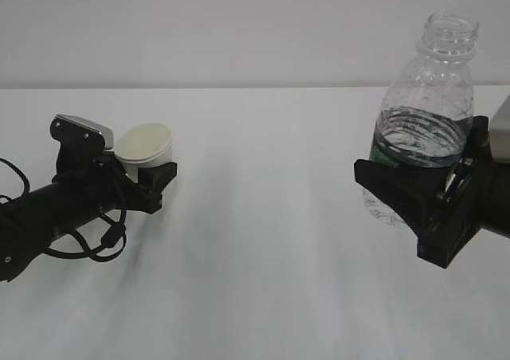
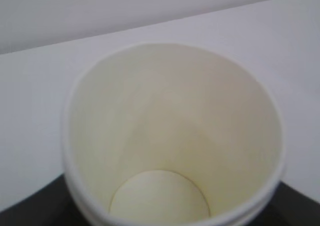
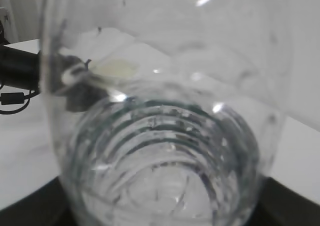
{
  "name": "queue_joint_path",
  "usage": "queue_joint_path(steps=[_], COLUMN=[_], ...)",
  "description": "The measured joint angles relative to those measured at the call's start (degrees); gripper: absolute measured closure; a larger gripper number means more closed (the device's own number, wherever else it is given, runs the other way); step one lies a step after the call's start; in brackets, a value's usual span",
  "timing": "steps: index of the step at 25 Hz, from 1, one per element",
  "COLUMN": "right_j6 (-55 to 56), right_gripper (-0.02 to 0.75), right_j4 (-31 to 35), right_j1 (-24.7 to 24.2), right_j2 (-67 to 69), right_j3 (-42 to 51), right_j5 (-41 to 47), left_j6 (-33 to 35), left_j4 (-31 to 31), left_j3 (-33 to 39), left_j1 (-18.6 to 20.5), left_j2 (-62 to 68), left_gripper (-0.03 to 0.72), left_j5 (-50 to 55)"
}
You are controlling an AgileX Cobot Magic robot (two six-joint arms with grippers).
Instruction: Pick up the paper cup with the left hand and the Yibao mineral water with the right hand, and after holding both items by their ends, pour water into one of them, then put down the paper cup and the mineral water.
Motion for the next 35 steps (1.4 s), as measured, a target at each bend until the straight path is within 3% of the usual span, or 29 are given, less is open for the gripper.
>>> queue_joint_path(steps=[11, 35], right_j6=[0.0, 2.7], right_gripper=[0.262, 0.263], right_j4=[0.0, -1.8], right_j1=[0.0, 0.0], right_j2=[0.0, 0.0], right_j3=[0.0, 0.0], right_j5=[0.0, 0.0], left_j6=[-6.1, -27.1], left_j4=[10.0, 42.5], left_j3=[3.9, 4.4], left_j1=[0.0, 0.0], left_j2=[-4.9, -17.6], left_gripper=[0.206, 0.216], left_j5=[-0.6, -1.1])
